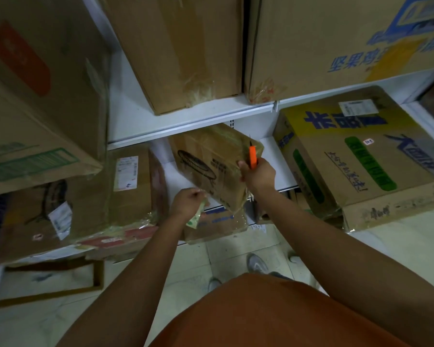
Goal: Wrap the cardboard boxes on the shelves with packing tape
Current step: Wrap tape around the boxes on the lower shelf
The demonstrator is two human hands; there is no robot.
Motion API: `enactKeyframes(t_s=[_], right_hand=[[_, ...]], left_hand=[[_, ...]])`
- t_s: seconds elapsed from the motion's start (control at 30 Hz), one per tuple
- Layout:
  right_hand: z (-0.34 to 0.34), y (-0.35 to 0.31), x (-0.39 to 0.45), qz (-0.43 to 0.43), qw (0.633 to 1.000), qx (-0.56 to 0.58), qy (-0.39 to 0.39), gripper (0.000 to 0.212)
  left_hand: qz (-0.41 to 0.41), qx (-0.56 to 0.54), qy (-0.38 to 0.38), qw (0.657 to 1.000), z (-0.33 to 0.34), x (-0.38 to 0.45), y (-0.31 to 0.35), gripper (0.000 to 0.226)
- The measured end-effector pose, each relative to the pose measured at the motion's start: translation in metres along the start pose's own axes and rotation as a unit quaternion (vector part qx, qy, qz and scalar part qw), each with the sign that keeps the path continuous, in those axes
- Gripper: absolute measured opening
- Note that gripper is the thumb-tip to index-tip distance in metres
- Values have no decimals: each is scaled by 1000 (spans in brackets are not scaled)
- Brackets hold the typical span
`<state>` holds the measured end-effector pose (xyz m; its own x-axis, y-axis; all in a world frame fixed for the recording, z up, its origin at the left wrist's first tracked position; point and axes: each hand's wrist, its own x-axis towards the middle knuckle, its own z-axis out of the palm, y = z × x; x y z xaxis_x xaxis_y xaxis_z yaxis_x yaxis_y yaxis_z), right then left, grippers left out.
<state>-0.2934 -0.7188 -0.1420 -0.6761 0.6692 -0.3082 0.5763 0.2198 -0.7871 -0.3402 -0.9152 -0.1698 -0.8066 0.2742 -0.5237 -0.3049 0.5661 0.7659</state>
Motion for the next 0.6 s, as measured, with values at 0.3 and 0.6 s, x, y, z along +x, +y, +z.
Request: enactKeyframes(t_s=[0.3, 0.6], right_hand=[[10, -4, -9, 68, 995, 50, -44, 38], [-30, -9, -6, -115, 984, -136, 32, 50]], left_hand=[[27, -60, 28, 997, -3, -30, 28, 21], [61, -90, 100, 989, -11, -41, 47, 24]])
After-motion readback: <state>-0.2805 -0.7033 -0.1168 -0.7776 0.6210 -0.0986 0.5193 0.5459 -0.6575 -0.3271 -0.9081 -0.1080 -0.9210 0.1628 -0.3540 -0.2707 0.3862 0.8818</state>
